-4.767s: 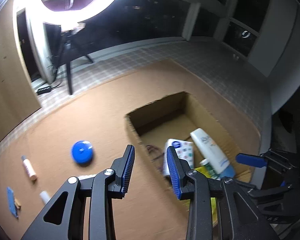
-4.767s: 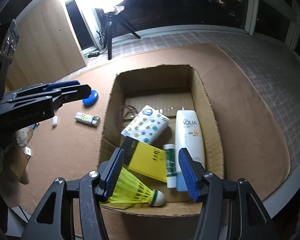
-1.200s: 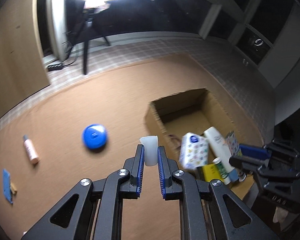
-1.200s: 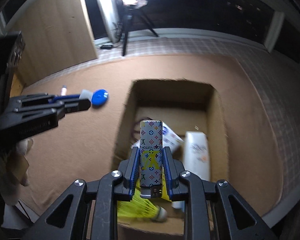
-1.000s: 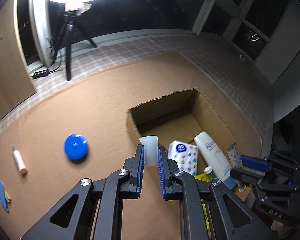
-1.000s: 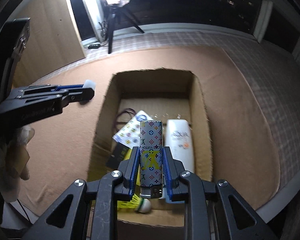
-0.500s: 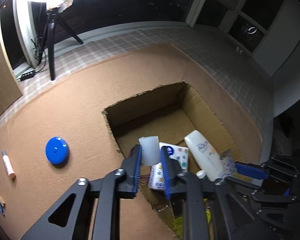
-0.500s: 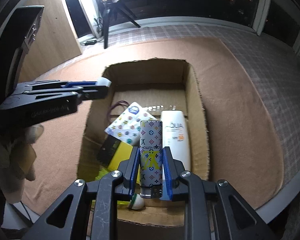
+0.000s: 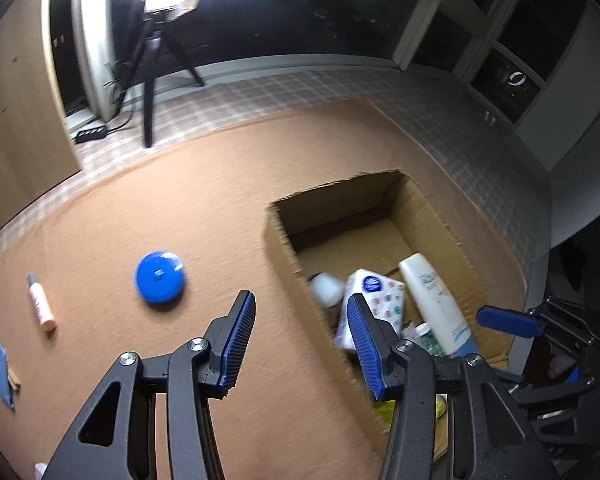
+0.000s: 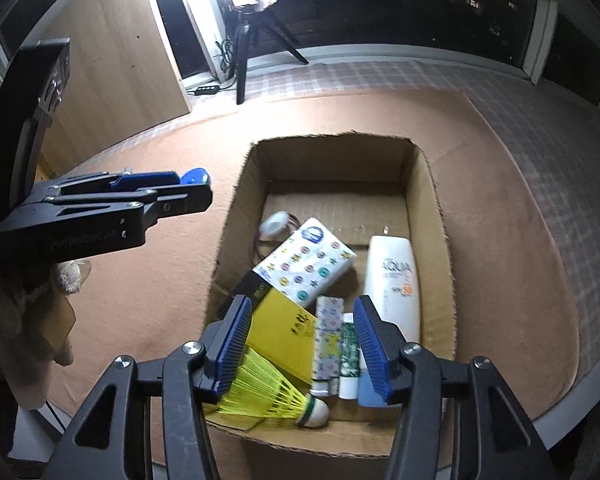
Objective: Organize objects
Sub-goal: 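Open both tools over the box to drop the tube and eraser, then move the right tool to the blue tape measure while the left tool approaches the pink bottle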
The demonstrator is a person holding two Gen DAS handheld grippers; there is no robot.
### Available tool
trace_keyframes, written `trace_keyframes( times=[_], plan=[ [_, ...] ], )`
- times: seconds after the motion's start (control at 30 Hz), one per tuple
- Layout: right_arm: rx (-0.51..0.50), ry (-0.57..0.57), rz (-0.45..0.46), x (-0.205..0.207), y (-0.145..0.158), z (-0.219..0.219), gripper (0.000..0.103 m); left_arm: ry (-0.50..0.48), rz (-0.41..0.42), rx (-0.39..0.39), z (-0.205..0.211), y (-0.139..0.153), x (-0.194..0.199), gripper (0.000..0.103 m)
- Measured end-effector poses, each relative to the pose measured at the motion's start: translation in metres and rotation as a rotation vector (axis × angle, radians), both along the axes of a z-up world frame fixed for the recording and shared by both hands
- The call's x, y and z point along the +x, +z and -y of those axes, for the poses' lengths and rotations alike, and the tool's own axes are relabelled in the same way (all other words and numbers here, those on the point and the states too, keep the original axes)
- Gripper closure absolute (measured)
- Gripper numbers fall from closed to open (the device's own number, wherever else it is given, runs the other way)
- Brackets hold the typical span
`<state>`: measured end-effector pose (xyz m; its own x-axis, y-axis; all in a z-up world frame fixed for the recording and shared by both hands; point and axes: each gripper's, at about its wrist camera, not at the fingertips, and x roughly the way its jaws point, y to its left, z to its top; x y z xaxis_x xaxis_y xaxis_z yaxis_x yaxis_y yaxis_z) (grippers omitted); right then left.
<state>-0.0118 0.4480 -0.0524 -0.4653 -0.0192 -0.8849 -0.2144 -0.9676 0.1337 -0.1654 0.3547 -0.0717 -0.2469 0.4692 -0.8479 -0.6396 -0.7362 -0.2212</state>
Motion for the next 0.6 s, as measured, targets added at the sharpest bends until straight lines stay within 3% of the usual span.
trace_keyframes(
  times=[0.13, 0.27, 0.6],
  plan=[
    [0.006, 0.021, -0.012, -0.011, 0.004, 0.013, 0.054, 0.048, -0.006, -0.015, 0.027, -0.001, -0.008, 0.051],
    [0.006, 0.056, -0.018, -0.028, 0.006, 0.029, 0.054, 0.096, -0.01, -0.042, 0.056, -0.005, -0.018, 0.044],
    [-0.018, 0.148, -0.023, -0.086, 0.009, 0.071, 0.054, 0.237, 0.044, -0.1, 0.131, -0.025, -0.054, 0.037]
  ],
)
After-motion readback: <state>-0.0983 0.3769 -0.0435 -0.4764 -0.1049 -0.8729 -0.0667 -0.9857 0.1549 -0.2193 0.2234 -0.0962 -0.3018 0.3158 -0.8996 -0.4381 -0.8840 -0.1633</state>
